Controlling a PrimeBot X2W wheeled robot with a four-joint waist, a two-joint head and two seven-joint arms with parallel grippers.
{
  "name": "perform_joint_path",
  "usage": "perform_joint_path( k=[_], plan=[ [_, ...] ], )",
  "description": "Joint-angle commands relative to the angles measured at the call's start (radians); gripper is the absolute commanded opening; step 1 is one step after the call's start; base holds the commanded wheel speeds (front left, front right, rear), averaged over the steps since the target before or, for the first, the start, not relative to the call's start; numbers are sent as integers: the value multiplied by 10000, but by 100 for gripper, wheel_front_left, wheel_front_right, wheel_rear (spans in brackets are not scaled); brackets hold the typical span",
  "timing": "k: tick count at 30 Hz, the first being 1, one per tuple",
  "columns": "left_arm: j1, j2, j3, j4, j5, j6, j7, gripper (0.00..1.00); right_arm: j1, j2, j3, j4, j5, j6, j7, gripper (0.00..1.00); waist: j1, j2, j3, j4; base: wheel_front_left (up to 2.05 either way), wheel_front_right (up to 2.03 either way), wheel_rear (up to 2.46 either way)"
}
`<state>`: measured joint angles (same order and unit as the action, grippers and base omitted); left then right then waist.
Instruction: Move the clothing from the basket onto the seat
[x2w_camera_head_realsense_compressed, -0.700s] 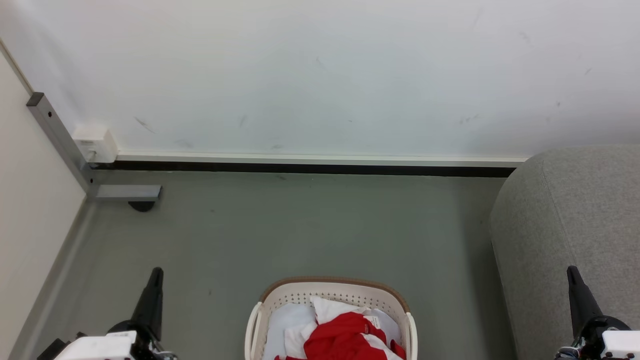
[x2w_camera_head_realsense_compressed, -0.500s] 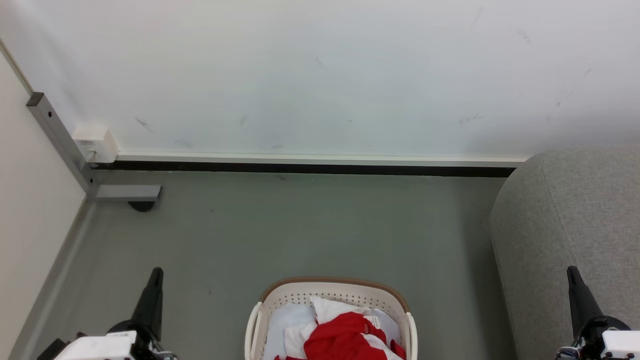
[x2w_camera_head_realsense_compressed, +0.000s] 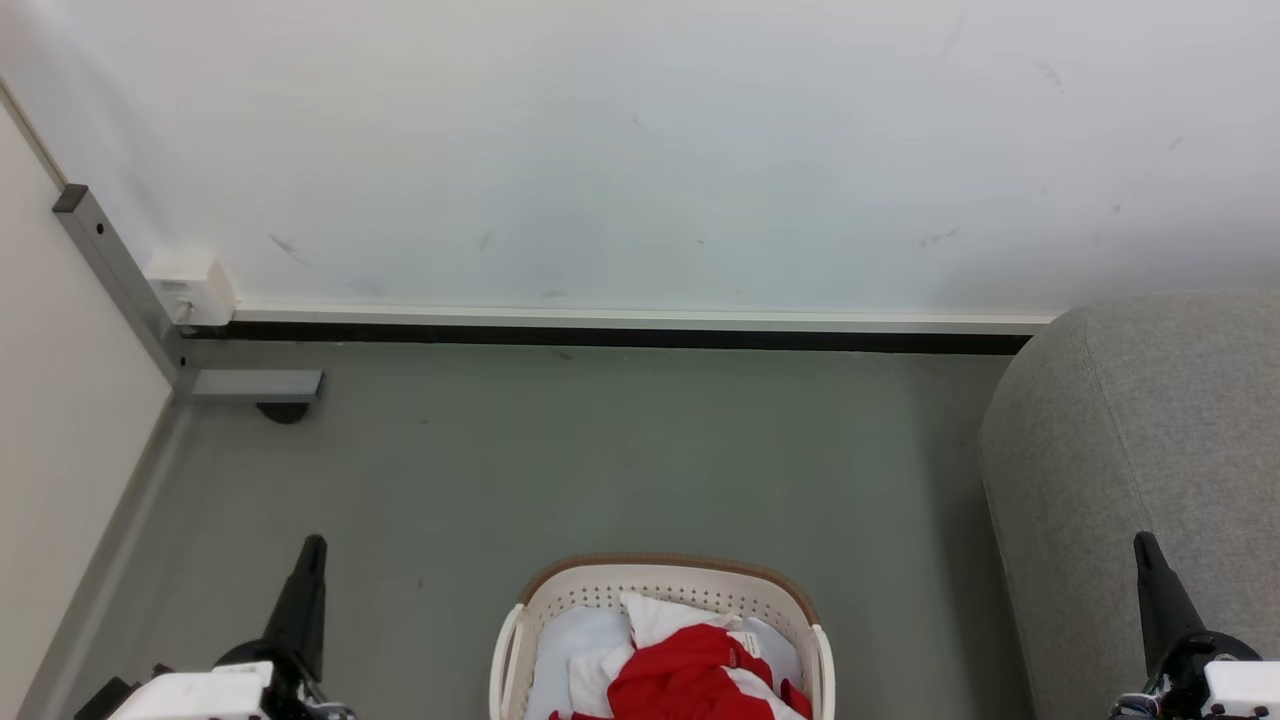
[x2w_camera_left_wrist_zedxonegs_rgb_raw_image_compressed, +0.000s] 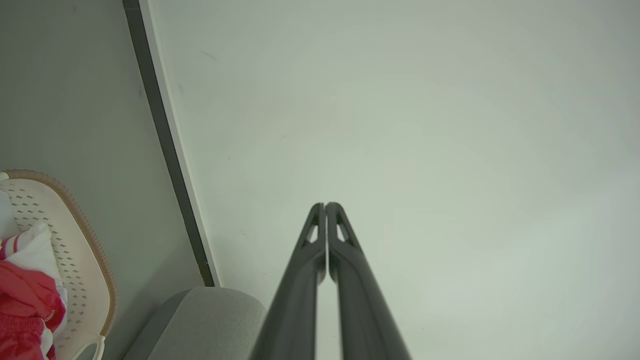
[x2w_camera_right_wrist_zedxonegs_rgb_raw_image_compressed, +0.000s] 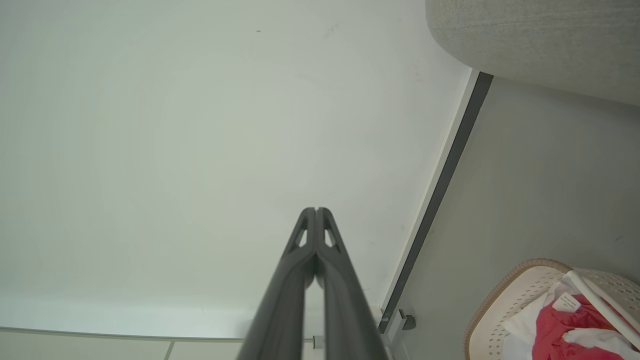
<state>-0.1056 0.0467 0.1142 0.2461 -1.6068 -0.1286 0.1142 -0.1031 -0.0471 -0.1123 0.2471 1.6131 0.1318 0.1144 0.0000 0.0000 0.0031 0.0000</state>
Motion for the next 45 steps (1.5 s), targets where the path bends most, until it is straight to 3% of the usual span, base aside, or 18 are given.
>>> perform_joint_path(
  k=[1, 27, 28, 38, 45],
  plan=[
    [-81, 72, 4, -35, -119, -49, 29, 0, -127, -65, -35, -51, -1, -23, 25, 0, 0, 0, 0, 0, 0, 0, 0],
    [-81, 72, 5, -33, -119, -49, 29, 0, -128, -65, -35, -51, -1, -21, 25, 0, 0, 0, 0, 0, 0, 0, 0],
    [12, -6, -6, 28, 6, 4, -9, 100, 13, 6, 4, 25, -1, 0, -4, 100, 0, 0, 0, 0, 0, 0, 0],
    [211, -56, -399, 167, 152, 27, -408, 100, 266, 16, 268, 81, -340, -1, -362, 100, 0, 0, 15, 26, 0, 0, 0],
    [190, -44, -567, 183, 823, 54, -739, 100, 252, -156, 440, 59, -1519, -2, -737, 100, 0, 0, 30, 59, 0, 0, 0]
  ],
)
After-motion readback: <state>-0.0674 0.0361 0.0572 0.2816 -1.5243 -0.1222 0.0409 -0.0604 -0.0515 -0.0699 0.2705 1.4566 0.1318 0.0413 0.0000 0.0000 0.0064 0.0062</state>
